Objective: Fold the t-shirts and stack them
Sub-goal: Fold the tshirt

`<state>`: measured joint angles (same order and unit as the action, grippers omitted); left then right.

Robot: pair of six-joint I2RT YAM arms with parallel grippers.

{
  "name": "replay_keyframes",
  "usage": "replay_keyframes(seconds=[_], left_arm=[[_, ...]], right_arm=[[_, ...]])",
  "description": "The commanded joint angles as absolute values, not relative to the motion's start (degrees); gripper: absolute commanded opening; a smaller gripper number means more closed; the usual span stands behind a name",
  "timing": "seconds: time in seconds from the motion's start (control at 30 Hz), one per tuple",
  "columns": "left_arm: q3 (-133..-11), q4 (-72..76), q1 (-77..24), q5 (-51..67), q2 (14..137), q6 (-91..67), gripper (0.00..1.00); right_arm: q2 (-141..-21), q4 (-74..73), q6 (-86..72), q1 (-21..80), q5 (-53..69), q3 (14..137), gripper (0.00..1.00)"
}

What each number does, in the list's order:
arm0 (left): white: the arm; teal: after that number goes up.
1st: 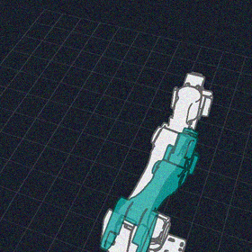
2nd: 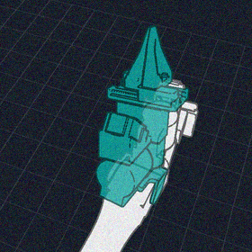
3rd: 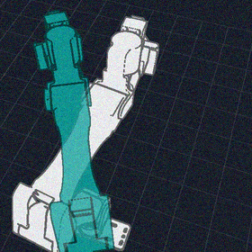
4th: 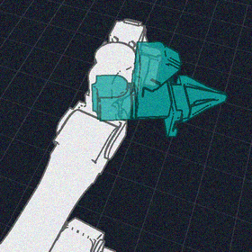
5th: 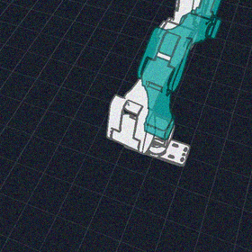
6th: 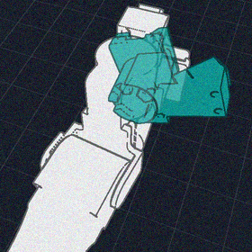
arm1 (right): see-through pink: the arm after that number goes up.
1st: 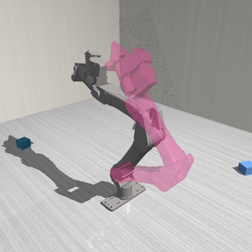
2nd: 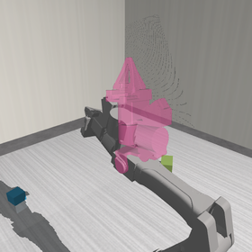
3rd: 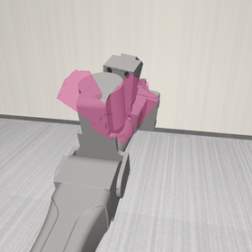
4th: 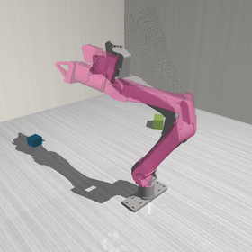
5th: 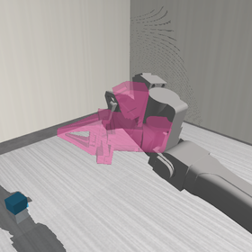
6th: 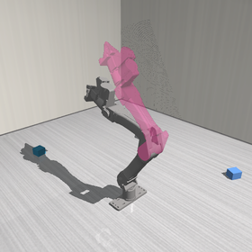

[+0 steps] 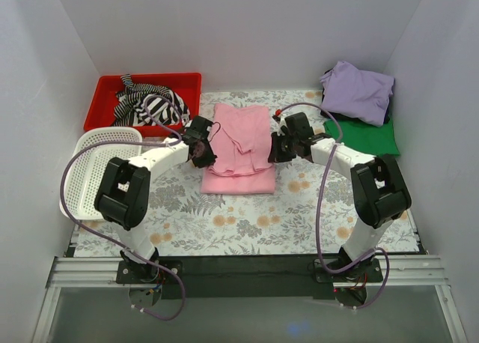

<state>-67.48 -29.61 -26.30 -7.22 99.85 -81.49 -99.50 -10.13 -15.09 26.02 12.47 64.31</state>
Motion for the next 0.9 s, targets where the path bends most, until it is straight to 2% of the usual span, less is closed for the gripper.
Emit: replay_keyframes(seconds=[0.0, 0.03, 0.1, 0.23, 0.3, 0.37, 0.57, 0.67, 0.73, 0.87], left_arm=[[-70.48, -28.74, -25.05, -6.86, 101.94, -79.1, 0.23], [-70.92, -28.74, -24.79, -6.51, 102.48, -78.41, 0.25], [-71.28, -28.48, -24.44, -6.85, 103.01, -78.31, 0.27], [-72.33, -28.21, -23.73, -7.82, 103.88, -78.13, 0.29], [-72.68, -27.51, -23.03, -8.09, 103.97, -77.7, 0.29], [-73.82, -27.25, -22.59, -8.09, 104.32, -77.08, 0.29], [-78.39, -28.74, -20.48, -9.14, 105.91, -75.94, 0.29], [-79.01, -28.39, -20.39, -2.75, 104.42, -73.57, 0.28], [-77.61, -26.9, -20.48, 8.14, 102.92, -72.07, 0.27], [-74.71, -26.02, -21.53, 18.71, 101.6, -70.84, 0.26]], right_arm=[[-99.84, -8.61, -13.62, 25.31, 8.63, 66.71, 0.15], [-100.02, -8.61, -13.19, 25.23, 7.13, 66.88, 0.19], [-100.11, -8.44, -12.39, 24.7, 5.98, 67.59, 0.14], [-102.21, -8.35, -11.25, 23.65, 4.83, 70.39, 0.14], [-103.7, -8.44, -11.16, 22.68, 7.02, 73.02, 0.27], [-105.55, -8.44, -11.08, 22.06, 8.61, 74.44, 0.33], [-108.55, -11.69, -9.41, 21.18, 9.14, 82.09, 0.39], [-106.09, -11.87, -9.4, 21.18, 10.72, 81.92, 0.41], [-104.51, -11.69, -9.32, 21.09, 12.2, 80.95, 0.46], [-104.5, -13.44, -9.14, 20.74, 17.39, 79.46, 0.46]])
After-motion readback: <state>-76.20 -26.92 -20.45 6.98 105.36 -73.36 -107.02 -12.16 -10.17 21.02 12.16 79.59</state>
